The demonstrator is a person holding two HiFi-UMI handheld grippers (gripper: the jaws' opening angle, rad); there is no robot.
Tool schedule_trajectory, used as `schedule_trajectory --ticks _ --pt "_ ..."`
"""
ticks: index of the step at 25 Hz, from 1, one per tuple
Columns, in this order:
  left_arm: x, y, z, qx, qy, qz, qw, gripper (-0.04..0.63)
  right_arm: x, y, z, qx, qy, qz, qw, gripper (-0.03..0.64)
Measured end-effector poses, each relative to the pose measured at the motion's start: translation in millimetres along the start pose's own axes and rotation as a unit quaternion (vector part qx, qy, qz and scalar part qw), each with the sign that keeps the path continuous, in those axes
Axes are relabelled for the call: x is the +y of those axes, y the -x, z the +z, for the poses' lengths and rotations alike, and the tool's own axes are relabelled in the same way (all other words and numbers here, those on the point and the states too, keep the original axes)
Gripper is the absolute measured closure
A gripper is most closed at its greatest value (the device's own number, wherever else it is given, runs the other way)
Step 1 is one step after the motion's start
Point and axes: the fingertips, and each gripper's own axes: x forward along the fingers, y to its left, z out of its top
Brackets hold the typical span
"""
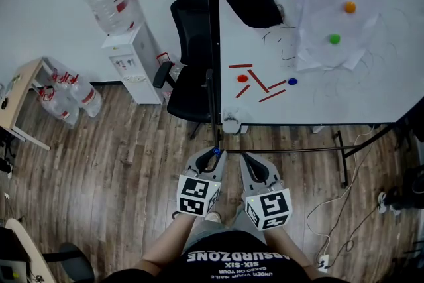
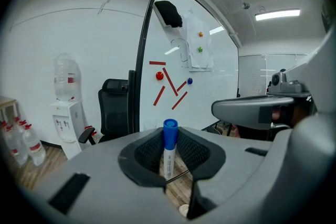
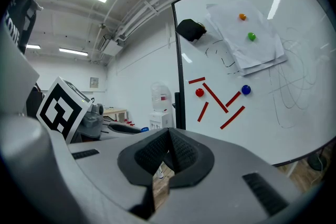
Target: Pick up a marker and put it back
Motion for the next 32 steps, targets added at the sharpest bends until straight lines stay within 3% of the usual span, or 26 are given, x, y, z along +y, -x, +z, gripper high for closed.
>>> schedule_trajectory --ticks 14,32 --pt "1 -4 4 -0.004 0.001 -0.003 1.0 0.52 -2 0 -1 0.005 0.002 -0.001 1.0 0.618" --pt "3 -2 69 -0.073 0.001 -0.005 0.9973 0.52 -16 -3 -2 0.008 -0.001 -0.003 1.0 0.618"
